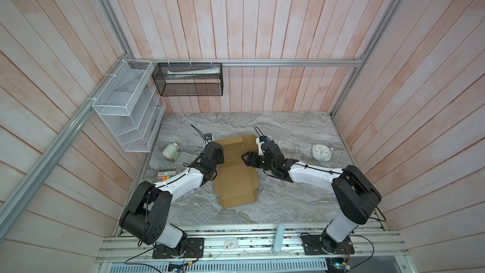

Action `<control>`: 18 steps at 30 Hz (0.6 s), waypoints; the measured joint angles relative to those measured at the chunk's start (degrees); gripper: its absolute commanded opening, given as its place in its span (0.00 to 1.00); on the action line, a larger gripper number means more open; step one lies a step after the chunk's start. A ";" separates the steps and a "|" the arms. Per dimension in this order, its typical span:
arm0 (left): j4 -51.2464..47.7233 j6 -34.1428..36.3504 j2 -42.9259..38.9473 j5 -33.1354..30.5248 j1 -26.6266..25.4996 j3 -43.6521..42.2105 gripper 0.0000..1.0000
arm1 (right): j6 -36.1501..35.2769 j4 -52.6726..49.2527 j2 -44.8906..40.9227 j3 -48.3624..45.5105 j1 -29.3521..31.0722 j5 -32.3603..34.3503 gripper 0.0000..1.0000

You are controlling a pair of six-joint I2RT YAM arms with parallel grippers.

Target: Fold the paper box

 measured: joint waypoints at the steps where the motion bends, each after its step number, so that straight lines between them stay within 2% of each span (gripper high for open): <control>1: -0.09 -0.02 -0.07 0.02 0.04 0.02 0.00 | 0.11 0.20 0.26 0.00 -0.13 0.00 0.74; 18: -0.74 0.00 -0.35 0.44 0.15 0.07 0.00 | 2.82 2.99 2.78 -2.60 -1.27 -0.24 0.73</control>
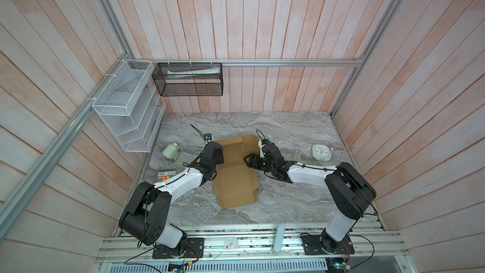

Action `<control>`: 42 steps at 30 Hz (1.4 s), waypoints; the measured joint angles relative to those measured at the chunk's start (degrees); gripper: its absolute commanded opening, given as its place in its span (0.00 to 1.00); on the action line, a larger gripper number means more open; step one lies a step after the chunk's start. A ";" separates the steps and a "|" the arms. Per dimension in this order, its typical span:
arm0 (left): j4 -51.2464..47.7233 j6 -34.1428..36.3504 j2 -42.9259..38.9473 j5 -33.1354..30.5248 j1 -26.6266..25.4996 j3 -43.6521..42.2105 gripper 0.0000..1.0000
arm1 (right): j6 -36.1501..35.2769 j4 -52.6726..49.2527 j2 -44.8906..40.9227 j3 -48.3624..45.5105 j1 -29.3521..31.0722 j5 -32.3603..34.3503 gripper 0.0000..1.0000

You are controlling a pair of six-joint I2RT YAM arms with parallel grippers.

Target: Fold the paper box

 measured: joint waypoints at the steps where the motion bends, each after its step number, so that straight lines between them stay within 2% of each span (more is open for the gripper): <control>1: 0.00 0.00 0.00 0.00 0.00 0.00 0.00 | 0.02 0.20 0.31 0.00 -0.04 -0.02 0.73; 12: -0.26 0.00 -0.15 0.20 0.04 0.00 0.00 | -1.07 0.68 2.99 1.09 -0.09 -0.22 0.72; 27: -0.22 -0.02 -0.15 0.61 0.11 0.00 0.00 | -8.09 0.15 4.48 8.26 1.92 1.36 0.71; 42: -0.22 -0.26 -0.15 1.05 0.11 0.00 0.00 | -9.07 -0.04 8.04 11.45 3.89 1.07 0.70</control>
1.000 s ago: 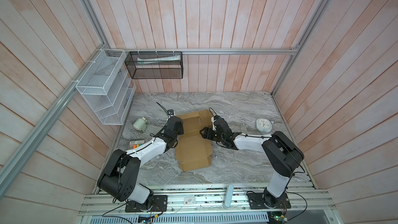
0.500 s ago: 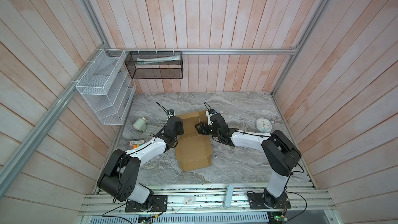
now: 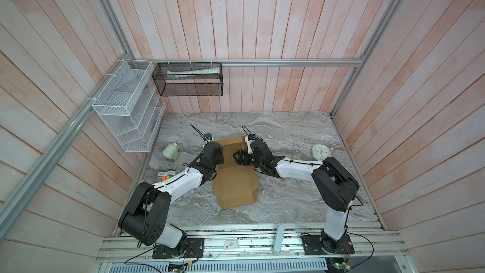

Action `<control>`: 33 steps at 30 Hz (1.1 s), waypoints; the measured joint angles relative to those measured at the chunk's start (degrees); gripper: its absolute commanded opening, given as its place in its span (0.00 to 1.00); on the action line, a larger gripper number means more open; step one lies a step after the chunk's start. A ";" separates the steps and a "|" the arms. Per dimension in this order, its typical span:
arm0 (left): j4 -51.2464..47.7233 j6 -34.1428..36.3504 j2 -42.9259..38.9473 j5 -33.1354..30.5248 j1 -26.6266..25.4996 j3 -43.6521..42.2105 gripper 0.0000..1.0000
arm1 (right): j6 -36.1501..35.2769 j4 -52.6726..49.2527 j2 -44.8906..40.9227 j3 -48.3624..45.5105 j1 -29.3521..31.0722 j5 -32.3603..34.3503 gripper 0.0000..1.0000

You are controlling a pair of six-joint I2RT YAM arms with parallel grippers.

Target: Fold the paper box

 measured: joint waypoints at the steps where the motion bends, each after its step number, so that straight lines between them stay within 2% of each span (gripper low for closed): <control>1: 0.00 0.00 0.00 0.00 0.00 0.00 0.00 | 0.00 -0.02 0.00 0.00 0.02 0.00 0.70; 12: -0.04 0.02 -0.04 1.11 0.63 0.07 0.00 | -0.11 -1.60 -2.19 -0.76 -0.46 -0.20 0.68; 21: -2.67 0.55 -0.04 5.70 2.71 1.73 0.00 | -1.29 -3.30 -13.14 -4.98 -4.66 -3.21 0.65; 33: -6.21 4.59 0.35 14.88 5.99 4.81 0.00 | -9.46 -5.70 -28.46 -11.72 -10.56 -4.50 0.62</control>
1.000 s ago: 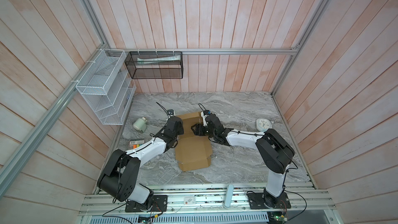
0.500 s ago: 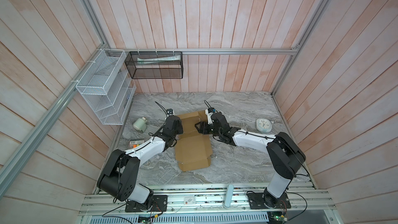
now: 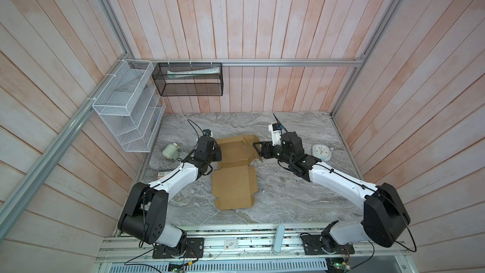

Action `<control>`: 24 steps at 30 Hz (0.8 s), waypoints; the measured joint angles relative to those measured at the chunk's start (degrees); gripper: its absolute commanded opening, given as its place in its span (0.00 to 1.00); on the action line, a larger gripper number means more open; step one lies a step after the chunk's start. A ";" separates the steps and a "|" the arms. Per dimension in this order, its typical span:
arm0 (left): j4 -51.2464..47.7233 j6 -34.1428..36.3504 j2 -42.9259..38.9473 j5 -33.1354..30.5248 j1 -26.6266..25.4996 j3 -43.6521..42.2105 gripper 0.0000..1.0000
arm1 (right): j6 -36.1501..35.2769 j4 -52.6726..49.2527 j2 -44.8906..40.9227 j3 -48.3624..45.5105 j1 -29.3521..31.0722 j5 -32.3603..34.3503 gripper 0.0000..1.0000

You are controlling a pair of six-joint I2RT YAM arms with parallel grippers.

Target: Fold the paper box

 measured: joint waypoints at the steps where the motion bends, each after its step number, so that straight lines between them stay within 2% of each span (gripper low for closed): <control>1: -0.31 0.46 0.20 0.76 0.26 0.31 0.00 | -0.63 0.17 -1.20 -1.11 -1.09 0.00 0.62; 9: -2.43 2.10 0.85 7.08 2.05 2.27 0.00 | -3.48 -0.11 -3.63 -5.09 -9.42 -1.57 0.62; 16: -5.62 3.76 1.46 12.33 3.72 4.46 0.00 | -5.79 0.04 4.26 -4.92 -14.64 -11.85 0.54; 24: -8.00 4.92 2.58 14.75 4.24 6.45 0.00 | -9.88 0.50 10.75 -3.32 -14.82 -23.39 0.52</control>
